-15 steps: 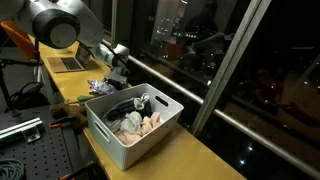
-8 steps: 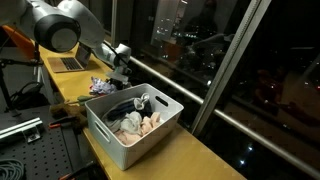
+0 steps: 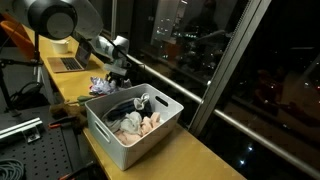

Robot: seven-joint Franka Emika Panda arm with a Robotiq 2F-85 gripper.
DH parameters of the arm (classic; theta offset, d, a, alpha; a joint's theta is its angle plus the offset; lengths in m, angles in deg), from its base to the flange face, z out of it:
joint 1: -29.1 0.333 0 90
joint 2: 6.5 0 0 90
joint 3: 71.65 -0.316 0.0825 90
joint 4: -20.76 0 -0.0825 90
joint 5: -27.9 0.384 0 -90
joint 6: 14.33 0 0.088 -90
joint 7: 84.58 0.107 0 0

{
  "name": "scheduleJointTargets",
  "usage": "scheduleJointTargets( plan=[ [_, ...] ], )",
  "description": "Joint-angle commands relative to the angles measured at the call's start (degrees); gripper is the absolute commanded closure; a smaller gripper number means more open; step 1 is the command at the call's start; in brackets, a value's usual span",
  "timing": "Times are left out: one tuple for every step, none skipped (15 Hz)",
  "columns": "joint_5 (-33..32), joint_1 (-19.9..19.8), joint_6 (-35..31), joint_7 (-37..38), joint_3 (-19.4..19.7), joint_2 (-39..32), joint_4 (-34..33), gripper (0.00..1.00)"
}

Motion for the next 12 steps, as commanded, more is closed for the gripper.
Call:
scheduleJointTargets(
  plan=[
    [-1.23,-0.66,-2.38,4.55,1.59,12.26,13.5,1.0],
    [-1.41,-0.77,-2.56,5.69,2.0,15.11,15.93,1.0],
    [-1.66,-0.86,-3.05,6.76,2.42,17.92,18.48,1.0],
    [-1.96,-0.94,-3.42,8.12,2.94,20.79,21.07,1.0],
    [-2.17,-1.1,-3.58,9.25,3.37,23.69,23.64,1.0],
    [-2.66,-1.52,-3.33,10.49,3.42,26.44,25.88,1.0],
    [-2.9,-1.91,-3.3,11.48,3.67,29.43,28.52,1.0],
    [-3.25,-2.41,-3.19,12.49,3.9,32.43,31.14,1.0],
    [-3.42,-3.03,-3.29,13.39,4.05,35.46,33.91,1.0],
    [-3.5,-3.68,-3.15,14.15,4.15,38.55,36.54,1.0],
    [-3.64,-4.28,-2.93,14.84,4.26,41.56,38.88,1.0],
    [-3.81,-5.01,-2.73,15.49,4.39,44.65,41.13,1.0]
  ],
)
